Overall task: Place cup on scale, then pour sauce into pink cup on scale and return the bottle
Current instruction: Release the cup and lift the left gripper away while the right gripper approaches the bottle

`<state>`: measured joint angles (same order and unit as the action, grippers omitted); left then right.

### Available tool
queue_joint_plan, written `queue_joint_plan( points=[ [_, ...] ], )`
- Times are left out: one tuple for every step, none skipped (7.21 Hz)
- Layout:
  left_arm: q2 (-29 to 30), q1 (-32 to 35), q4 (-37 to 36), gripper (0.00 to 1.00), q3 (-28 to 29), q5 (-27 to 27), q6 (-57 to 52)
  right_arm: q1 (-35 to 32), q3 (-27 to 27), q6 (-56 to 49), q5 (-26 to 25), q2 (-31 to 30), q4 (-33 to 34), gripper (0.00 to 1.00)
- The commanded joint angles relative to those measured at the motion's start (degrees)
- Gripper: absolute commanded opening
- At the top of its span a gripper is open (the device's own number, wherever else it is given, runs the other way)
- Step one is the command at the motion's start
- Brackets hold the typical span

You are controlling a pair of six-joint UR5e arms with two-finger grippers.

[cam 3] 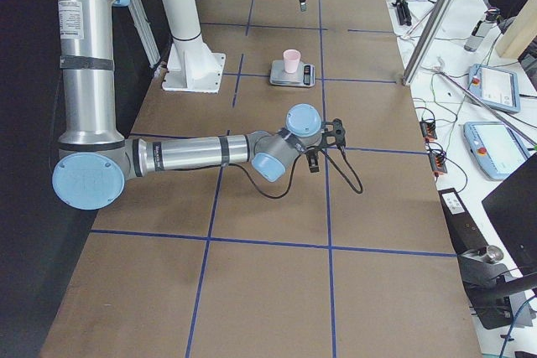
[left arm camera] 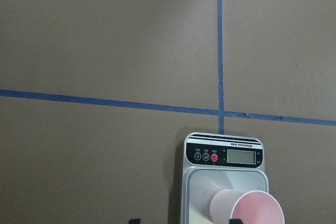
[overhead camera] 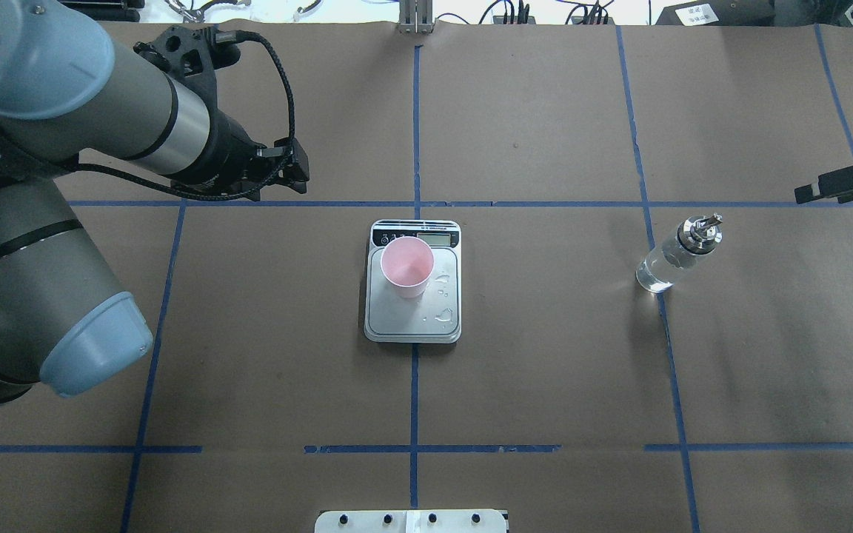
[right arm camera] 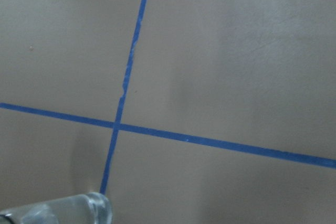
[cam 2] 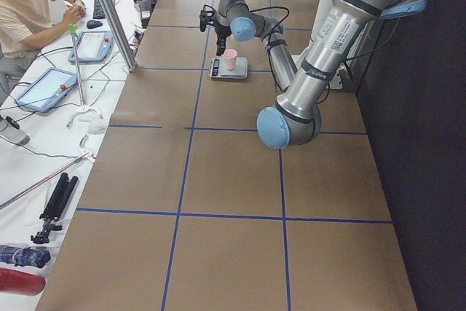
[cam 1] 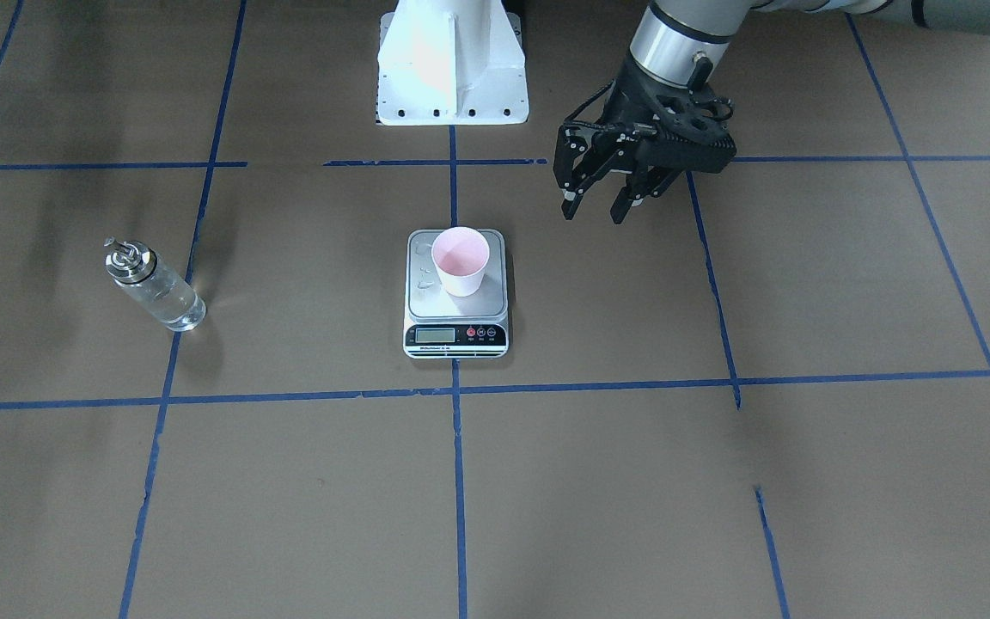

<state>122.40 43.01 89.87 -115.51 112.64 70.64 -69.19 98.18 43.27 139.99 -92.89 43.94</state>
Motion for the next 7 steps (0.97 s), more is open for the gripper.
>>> queue_joint_plan(
  points=[
    [-0.15,0.41,-0.04,0.64,0.20,-0.31,-0.07,13.99,12.60,11.69,-14.47,-7.45,-1.93,1.00],
    [-0.15,0.58,-0.04,0.64,0.20,-0.23,-0.07,17.65,14.57,12.01,-17.70,-8.61,-1.93,1.00],
    [-0.15,0.67,-0.04,0.64,0.20,-0.23,-0.07,18.64,16.07,11.93,-17.82,-9.67,-1.93,1.00],
    [-0.06,0.85,-0.04,0.64,0.20,-0.23,0.02,20.13,17.56,12.01,-18.17,-10.29,-1.93,1.00],
    [-0.15,2.33,-0.13,0.64,0.11,-0.23,-0.06,24.15,17.66,12.62,-24.52,-10.38,-1.93,1.00],
    [-2.15,3.39,-0.13,0.64,-0.24,-0.23,-0.85,31.93,17.58,16.11,-38.42,-10.38,-1.41,1.00],
    [-2.26,3.22,-0.04,0.64,0.02,-0.23,-1.29,36.01,17.66,18.41,-45.70,-10.38,-1.05,1.00]
  ],
)
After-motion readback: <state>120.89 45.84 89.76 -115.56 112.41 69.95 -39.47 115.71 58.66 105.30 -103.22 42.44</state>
